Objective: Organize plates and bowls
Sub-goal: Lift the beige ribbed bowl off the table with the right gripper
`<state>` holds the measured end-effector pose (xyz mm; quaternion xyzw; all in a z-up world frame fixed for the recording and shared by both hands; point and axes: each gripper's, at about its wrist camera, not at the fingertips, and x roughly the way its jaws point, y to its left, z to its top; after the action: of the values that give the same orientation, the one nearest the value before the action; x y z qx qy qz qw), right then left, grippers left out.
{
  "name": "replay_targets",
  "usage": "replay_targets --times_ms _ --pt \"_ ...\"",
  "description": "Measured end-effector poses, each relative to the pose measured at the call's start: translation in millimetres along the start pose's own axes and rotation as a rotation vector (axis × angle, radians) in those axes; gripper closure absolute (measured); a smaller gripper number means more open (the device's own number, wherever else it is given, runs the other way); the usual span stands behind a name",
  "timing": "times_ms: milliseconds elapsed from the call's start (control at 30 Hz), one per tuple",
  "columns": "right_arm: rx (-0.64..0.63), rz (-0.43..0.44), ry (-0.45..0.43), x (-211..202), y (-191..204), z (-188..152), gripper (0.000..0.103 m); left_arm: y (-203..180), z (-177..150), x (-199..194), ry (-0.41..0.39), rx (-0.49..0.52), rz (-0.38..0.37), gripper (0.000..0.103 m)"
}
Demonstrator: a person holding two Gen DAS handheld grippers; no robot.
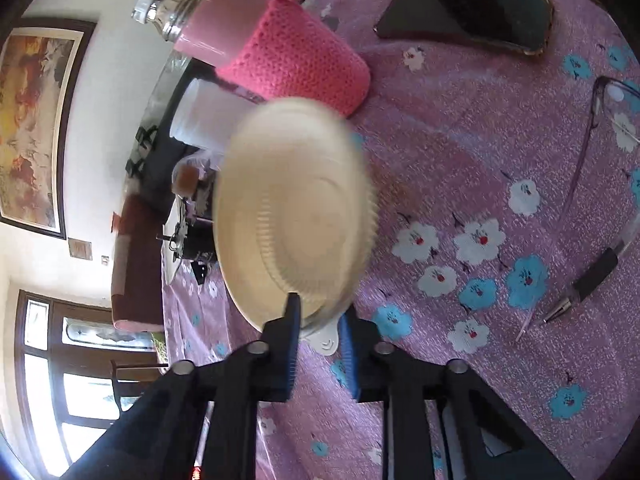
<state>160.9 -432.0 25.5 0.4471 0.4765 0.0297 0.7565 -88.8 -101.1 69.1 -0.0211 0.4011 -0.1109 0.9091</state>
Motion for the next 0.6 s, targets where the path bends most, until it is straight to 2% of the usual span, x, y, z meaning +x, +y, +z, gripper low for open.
replay_targets --times_ms 233,367,467,533,600 --pt "-0.166 -0.010 0.059 -42.7 -1.3 -20.3 0.091 1.3 2.4 4.0 0.005 -0.004 -0.001 0.053" --pt "-0.305 0.033 0.159 -78.9 -3.2 -62.1 0.091 1.1 6.0 3.0 0.000 -0.004 -0.007 0.053" --pt "-0.408 0.099 0.277 -95.9 -4.0 -108.1 0.091 2.9 9.8 3.0 0.006 -0.018 -0.047 0.052" --pt "-0.475 0.107 0.320 -100.0 -3.3 -131.7 0.090 3.7 12.5 4.0 0.009 -0.031 -0.063 0.047" --pt "-0.517 0.070 0.320 -91.3 -1.7 -142.7 0.089 4.5 15.2 6.2 0.017 -0.050 -0.076 0.044"
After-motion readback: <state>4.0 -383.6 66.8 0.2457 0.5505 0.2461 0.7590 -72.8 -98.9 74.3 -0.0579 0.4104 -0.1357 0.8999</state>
